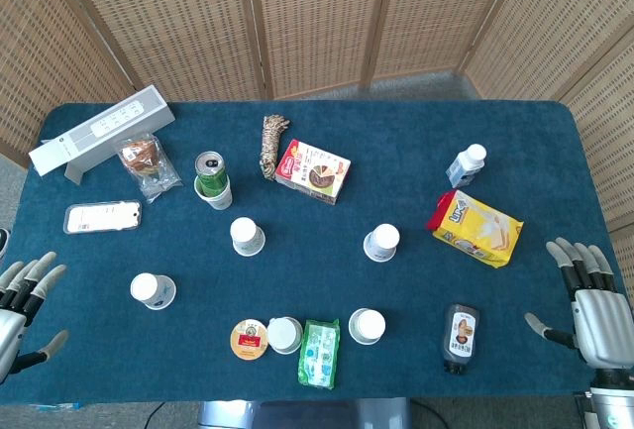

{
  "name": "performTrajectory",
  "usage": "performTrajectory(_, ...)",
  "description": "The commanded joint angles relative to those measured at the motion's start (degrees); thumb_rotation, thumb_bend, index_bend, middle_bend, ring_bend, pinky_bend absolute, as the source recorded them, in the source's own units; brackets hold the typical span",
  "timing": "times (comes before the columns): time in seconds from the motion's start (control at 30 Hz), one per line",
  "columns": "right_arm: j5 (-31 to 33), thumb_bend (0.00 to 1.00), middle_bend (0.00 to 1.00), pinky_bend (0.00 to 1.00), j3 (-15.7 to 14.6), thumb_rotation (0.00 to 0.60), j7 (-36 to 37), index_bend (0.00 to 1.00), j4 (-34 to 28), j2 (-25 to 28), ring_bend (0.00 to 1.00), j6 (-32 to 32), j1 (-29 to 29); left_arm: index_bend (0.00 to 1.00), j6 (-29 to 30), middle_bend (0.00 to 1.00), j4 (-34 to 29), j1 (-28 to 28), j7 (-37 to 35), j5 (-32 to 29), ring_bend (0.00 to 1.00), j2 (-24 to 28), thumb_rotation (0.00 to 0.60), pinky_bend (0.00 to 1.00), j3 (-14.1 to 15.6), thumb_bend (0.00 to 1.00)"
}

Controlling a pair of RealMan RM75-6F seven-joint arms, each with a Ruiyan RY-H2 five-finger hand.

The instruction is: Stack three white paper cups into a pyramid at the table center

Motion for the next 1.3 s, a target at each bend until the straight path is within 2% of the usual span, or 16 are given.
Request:
performTrajectory(0.03,0.0,0.16,0.0,0.0,0.0,0.6,0.0,0.1,0.1,0.0,0.0,0.0,0.0,0.0,0.0,0.0,0.0,0.0,0.0,0.0,0.0,0.0,0.6,0.0,0.0,0.31)
performTrajectory(0.77,-1.1,0.16,0.0,0.0,-0.7,0.6,-1.2,0.1,0.1,-0.6,0.0,-0.6,0.2,0.0,0.7,0.0,-0.8,0.2,-1.1,0.3,0.0,0.9,0.6,0.0,0.1,0.31)
performTrajectory(1.07,-1.2,0.16,0.0,0.0,-1.6,0.6,-1.7,0.1,0.1,-1.7,0.0,-4.1,1.8,0.0,1.8,0.0,-1.5,0.7,-3.2,0.4,0.0,2.5,0.6,0.0,0.4,0.31)
performTrajectory(1.3,-1.5,0.16,0.0,0.0,-0.4,0.6,-5.7,0.1,-1.4,-2.8,0.0,-7.7,5.1,0.0,2.2,0.0,-2.3,0.9,-3.9,0.1,0.0,3.2,0.6,0.0,0.2,0.31)
